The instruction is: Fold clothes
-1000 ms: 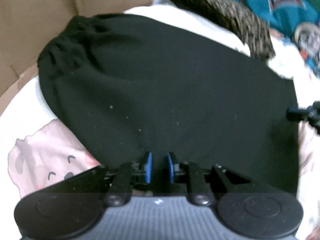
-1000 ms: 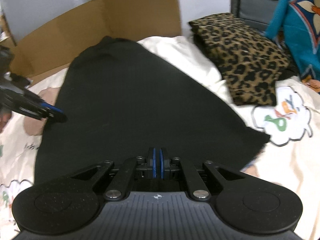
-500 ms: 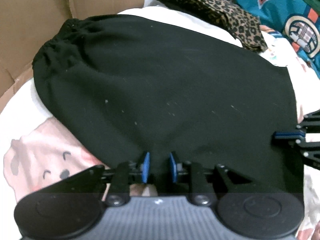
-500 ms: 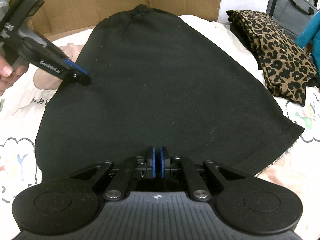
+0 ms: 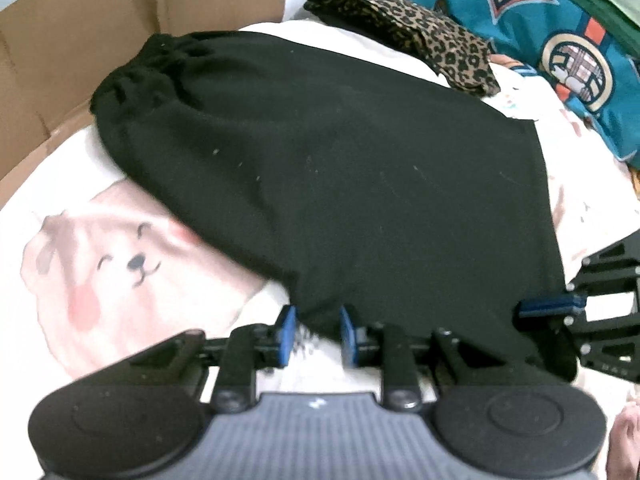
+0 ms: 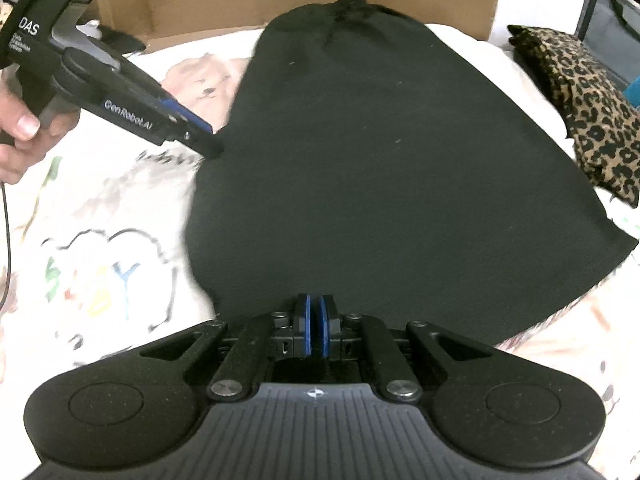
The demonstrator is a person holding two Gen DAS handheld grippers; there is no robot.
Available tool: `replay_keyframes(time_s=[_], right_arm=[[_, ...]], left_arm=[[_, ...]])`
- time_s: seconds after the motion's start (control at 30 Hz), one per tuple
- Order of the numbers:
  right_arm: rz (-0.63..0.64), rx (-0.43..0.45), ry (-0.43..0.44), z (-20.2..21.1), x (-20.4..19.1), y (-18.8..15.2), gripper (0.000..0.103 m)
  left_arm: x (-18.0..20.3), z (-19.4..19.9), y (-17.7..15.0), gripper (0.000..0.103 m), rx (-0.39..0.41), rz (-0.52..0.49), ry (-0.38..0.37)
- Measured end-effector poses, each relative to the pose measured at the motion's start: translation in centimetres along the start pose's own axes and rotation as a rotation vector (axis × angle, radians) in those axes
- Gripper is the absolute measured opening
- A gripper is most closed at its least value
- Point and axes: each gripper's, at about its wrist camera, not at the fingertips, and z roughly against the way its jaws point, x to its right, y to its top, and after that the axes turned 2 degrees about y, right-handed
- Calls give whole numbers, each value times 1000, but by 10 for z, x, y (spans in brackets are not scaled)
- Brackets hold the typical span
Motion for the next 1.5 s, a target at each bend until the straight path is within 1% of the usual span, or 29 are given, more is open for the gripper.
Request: replay_keyframes(time_s=[0.13, 0.17, 0.27, 0.3, 0.37, 0.4, 0.43, 0.53, 0.63, 0.73, 0.93, 1.03, 1.07, 1.1, 1.13, 1.2, 1.37, 1.5], right_arm=[[11, 8, 16, 13, -13, -5, 6], [6, 17, 15, 15, -15, -5, 9], [-17, 67, 36, 21, -20, -2, 37], [-12, 85, 43, 22, -23, 0, 39], [17, 100, 50, 22, -30, 4, 39], [37, 99, 54, 21, -33, 7, 39], [52, 98, 54, 19, -36, 8, 39], [95, 95, 54, 14, -45, 10, 40], [128, 99, 35, 9, -50, 13, 40], [152, 112, 26, 5, -53, 19, 41], [236, 111, -3, -8, -63, 24, 41], [258, 119, -24, -10, -62, 27, 40], [257, 119, -26, -10, -59, 28, 37], [256, 118, -28, -9, -57, 30, 25], [254, 120, -28, -8, -55, 31, 20], [246, 123, -28, -6, -50, 33, 15], [173, 151, -9, 4, -38, 37, 12], [77, 162, 22, 10, -24, 40, 11]], left_arm=[[-1, 12, -14, 27, -5, 13, -11], [-1, 14, -18, 28, -3, 13, -15], [1, 13, -26, 30, -16, 18, -29], [2, 12, -28, 31, -21, 20, -33], [5, 10, -33, 31, -27, 16, -38], [7, 8, -34, 33, -23, 14, -42], [10, 5, -34, 36, -20, 16, -48], [17, -4, -35, 39, -16, 14, -61], [22, -7, -34, 39, -1, 7, -69], [21, -5, -29, 39, 31, 39, -89], [15, -1, -18, 39, 89, 104, -121], [13, 1, -19, 39, 108, 112, -143], [12, 1, -21, 39, 107, 108, -145], [11, 1, -23, 41, 107, 103, -146], [10, 0, -26, 43, 102, 101, -147], [9, -2, -31, 44, 90, 101, -144], [8, -8, -42, 49, 63, 112, -133], [14, -14, -40, 60, 78, 118, -143]])
